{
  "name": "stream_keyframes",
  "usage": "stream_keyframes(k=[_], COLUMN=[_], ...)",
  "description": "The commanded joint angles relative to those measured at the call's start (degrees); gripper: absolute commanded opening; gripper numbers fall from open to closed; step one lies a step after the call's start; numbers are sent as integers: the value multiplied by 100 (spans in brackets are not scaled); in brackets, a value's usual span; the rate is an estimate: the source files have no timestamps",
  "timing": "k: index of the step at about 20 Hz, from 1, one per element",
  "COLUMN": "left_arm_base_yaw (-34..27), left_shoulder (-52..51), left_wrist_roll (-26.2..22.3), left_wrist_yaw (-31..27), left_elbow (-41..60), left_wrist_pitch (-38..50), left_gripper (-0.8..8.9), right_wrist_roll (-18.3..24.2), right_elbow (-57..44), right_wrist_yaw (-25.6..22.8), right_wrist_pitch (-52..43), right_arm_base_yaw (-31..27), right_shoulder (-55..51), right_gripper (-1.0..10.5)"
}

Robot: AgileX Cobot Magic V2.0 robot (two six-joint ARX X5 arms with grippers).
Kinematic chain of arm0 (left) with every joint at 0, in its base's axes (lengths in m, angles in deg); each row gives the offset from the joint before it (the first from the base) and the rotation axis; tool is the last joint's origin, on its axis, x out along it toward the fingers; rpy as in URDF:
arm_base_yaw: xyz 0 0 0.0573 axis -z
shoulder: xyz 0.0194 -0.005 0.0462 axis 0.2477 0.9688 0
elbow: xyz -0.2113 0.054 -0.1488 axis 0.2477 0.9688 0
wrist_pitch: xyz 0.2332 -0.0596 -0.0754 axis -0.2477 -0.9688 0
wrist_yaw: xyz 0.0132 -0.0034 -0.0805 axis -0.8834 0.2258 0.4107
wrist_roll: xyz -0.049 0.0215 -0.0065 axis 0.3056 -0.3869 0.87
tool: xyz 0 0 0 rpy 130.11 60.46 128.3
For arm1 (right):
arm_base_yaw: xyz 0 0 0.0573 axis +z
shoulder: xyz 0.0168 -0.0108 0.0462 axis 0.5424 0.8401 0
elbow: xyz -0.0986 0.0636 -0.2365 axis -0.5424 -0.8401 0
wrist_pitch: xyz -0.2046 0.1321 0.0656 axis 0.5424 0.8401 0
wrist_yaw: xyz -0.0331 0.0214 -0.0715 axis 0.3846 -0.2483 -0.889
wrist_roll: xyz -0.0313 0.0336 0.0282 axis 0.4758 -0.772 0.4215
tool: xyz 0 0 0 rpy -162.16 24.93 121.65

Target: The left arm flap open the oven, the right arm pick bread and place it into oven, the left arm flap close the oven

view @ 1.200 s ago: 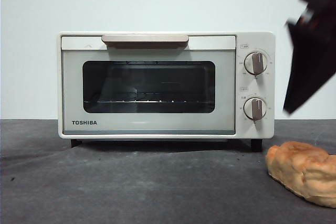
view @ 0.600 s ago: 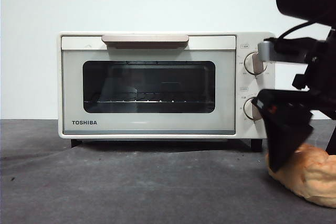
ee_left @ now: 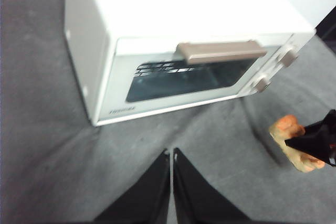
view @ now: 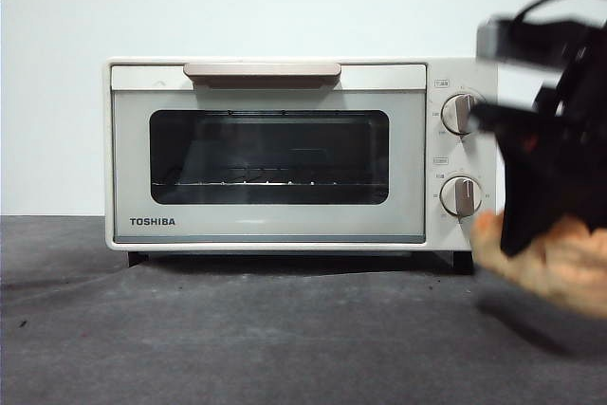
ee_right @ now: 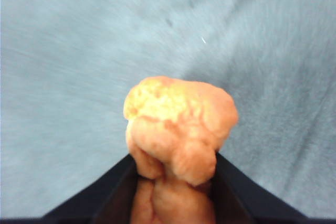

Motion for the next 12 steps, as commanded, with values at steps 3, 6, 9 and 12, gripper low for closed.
stream_keyframes(k=[3, 6, 9, 12], left_arm_base_yaw=[481, 931, 1410, 1757], left_shoulder=[636, 1272, 2037, 2726], left_wrist_roll=[492, 597, 592, 570], left_wrist_yaw=[22, -39, -376, -483], left_elbow=[-136, -280, -623, -975], left_wrist_pitch=[990, 1622, 2055, 2378], left_gripper=[18, 18, 18, 18], right_wrist_roll=[-87, -81, -39, 15], right_elbow=[221, 505, 914, 1285], right_wrist_yaw=[42, 42, 39, 42], right_wrist_pitch=[623, 1102, 1539, 1762], right_arm_base_yaw=[55, 55, 55, 55], right_shoulder=[-964, -1480, -1801, -1969], right_gripper=[172, 172, 172, 172])
